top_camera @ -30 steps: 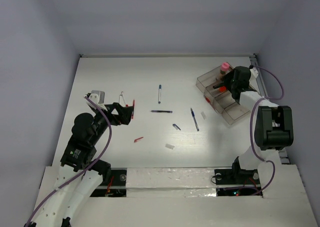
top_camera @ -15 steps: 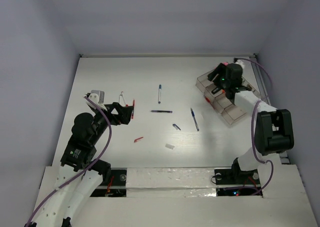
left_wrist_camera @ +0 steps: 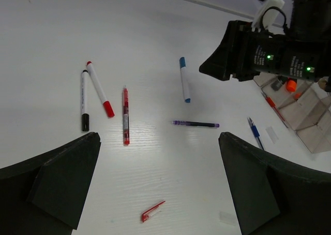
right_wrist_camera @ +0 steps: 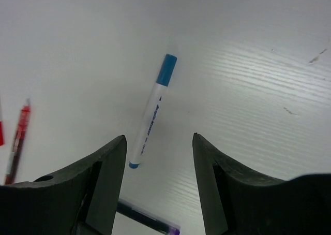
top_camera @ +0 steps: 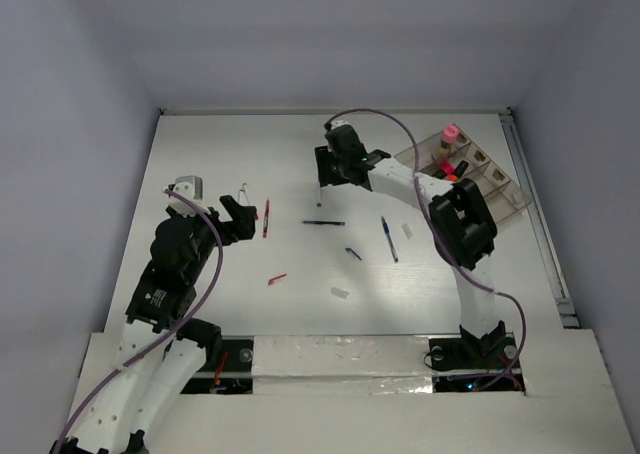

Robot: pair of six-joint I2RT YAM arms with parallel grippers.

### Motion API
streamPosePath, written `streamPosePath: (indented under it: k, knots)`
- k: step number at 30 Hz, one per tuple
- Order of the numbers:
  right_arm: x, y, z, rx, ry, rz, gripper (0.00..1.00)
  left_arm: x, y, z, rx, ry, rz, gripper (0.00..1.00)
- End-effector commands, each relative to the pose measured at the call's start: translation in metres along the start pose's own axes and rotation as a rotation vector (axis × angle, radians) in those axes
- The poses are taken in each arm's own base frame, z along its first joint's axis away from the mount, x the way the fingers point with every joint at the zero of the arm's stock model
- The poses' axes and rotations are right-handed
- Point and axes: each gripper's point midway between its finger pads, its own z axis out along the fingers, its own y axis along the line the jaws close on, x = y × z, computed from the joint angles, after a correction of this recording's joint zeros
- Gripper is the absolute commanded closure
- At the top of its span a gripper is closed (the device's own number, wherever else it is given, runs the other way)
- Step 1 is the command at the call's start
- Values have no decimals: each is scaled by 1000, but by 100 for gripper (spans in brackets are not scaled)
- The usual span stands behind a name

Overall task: Sort the stationery into containers
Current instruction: Pick up the pen from the center of the board.

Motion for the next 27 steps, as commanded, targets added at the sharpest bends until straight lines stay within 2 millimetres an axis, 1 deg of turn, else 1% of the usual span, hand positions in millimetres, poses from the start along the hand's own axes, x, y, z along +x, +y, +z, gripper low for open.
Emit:
streamPosePath:
  k: [1,2,4,5,6,7,8,9,11,12,13,14,15,16,18,19,21,24,25,26,27]
  knots:
    - [8,-7,7,101,76,-105,40,-20,0,-2,-27,-61,-27,1]
    - [18,-4,17,108,97,-118,40,-20,-1,-2,-19,-59,-26,1]
    - [21,-5,23,121,117,-124,40,-20,-2,-2,-12,-57,-21,1]
    - [18,3,25,111,111,-130,40,-19,-3,-2,-4,-56,-21,1]
    - [27,0,33,121,132,-137,40,-19,-4,-3,0,-57,-20,1]
    - [31,5,35,117,142,-143,41,-20,-5,-3,4,-59,-18,1]
    - [30,6,37,114,142,-143,41,-20,-5,-3,8,-57,-18,1]
    - [39,11,42,110,157,-153,41,-19,-6,-3,12,-57,-17,1]
    - [39,12,47,114,157,-149,41,-20,-7,-4,21,-59,-15,1]
    - [45,10,53,118,169,-150,41,-20,-8,-4,22,-61,-15,1]
    - [50,14,55,120,179,-159,42,-20,-8,-4,22,-61,-15,1]
    - [50,14,57,123,179,-157,44,-21,-8,-5,22,-62,-15,1]
    - [49,14,60,127,176,-157,46,-21,-8,-5,24,-63,-14,1]
    - [55,10,64,142,191,-161,51,-21,-8,-5,25,-64,-14,1]
    - [55,9,68,154,193,-162,52,-21,-8,-5,26,-64,-14,1]
    - [59,7,71,165,198,-163,53,-21,-8,-5,26,-64,-14,1]
    - [61,6,73,168,202,-162,58,-21,-8,-5,26,-64,-14,1]
    - [61,7,77,175,197,-147,85,-21,-8,-5,27,-65,-13,1]
    - [58,7,78,177,183,-140,100,-21,-8,-5,27,-65,-13,1]
    - [54,8,78,178,171,-132,100,-21,-8,-5,25,-64,-13,1]
    - [45,11,74,173,145,-111,100,-21,-8,-5,25,-64,-13,1]
